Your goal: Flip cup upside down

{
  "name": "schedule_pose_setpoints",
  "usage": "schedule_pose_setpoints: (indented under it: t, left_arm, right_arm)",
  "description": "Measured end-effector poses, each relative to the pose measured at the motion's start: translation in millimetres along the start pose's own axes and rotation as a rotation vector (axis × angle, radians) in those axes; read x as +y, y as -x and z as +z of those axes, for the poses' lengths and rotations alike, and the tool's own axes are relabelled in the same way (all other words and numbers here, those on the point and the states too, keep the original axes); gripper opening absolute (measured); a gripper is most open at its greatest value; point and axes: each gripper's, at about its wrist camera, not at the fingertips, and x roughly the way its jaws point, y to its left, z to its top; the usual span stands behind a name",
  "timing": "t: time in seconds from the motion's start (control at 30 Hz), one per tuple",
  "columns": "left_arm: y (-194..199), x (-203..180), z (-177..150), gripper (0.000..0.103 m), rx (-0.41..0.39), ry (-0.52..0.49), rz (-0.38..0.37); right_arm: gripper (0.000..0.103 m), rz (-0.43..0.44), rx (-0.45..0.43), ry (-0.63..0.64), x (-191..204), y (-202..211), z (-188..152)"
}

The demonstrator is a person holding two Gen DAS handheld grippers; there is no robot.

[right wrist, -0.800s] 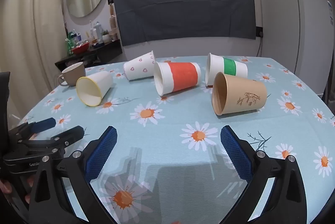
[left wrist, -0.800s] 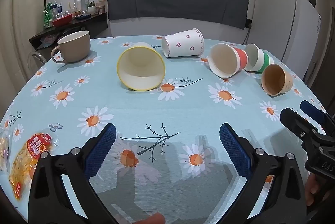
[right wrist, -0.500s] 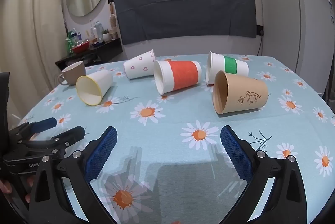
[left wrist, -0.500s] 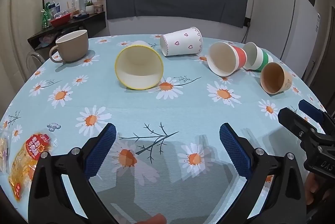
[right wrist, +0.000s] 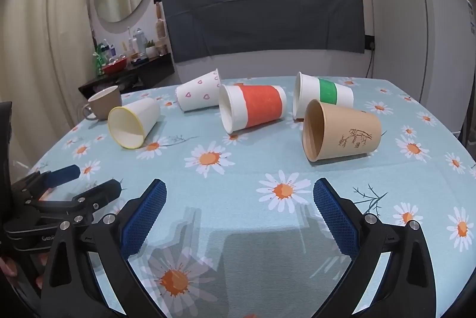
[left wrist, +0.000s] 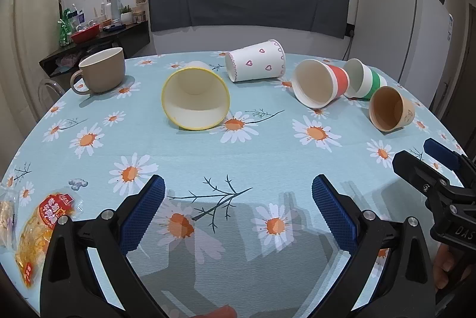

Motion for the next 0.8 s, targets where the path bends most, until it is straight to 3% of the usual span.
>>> schedule_pose_setpoints:
  t: [0.8]
  left_arm:
    - [-1.2,1.4,1.0,0.097,0.005,0.002,0.010]
  right_arm:
    - [0.095,0.007,0.008,0.002,0.7,0.5,-1.8]
